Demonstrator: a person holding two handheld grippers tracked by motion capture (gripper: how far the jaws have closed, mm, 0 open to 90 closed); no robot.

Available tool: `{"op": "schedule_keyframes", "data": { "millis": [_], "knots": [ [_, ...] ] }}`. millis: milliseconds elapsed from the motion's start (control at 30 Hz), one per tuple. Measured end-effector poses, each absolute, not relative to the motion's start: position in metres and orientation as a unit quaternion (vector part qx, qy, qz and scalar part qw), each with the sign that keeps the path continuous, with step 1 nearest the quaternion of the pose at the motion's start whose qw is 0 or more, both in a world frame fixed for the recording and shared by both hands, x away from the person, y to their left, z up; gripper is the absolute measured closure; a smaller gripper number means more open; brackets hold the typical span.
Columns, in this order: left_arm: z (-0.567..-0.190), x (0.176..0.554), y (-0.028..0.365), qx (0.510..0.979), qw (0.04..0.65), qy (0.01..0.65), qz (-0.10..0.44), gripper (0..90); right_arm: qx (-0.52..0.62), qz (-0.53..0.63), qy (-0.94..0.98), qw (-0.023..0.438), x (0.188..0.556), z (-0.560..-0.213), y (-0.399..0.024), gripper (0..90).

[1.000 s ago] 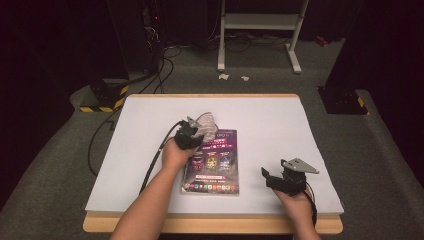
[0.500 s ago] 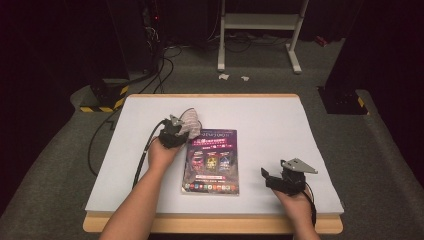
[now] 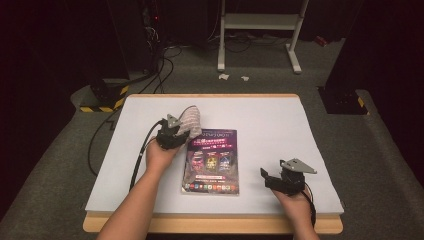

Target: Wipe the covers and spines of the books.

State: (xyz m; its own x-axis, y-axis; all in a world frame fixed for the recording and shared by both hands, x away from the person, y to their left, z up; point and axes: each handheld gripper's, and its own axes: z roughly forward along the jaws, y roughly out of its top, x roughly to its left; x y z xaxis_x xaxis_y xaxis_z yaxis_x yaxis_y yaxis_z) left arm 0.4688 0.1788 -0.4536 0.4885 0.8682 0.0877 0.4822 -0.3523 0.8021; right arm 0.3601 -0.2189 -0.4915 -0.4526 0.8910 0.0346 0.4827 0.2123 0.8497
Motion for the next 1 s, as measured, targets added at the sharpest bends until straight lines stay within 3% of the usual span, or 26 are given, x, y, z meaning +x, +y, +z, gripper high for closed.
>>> {"op": "schedule_keyframes", "data": {
  "millis": [1000],
  "knots": [
    [-0.445, 0.442, 0.174, 0.777, 0.413, 0.405, 0.246, 65.6, 0.460, 0.415, 0.747, 0.241, 0.361, -0.494, -0.213, 18.6]
  ]
}}
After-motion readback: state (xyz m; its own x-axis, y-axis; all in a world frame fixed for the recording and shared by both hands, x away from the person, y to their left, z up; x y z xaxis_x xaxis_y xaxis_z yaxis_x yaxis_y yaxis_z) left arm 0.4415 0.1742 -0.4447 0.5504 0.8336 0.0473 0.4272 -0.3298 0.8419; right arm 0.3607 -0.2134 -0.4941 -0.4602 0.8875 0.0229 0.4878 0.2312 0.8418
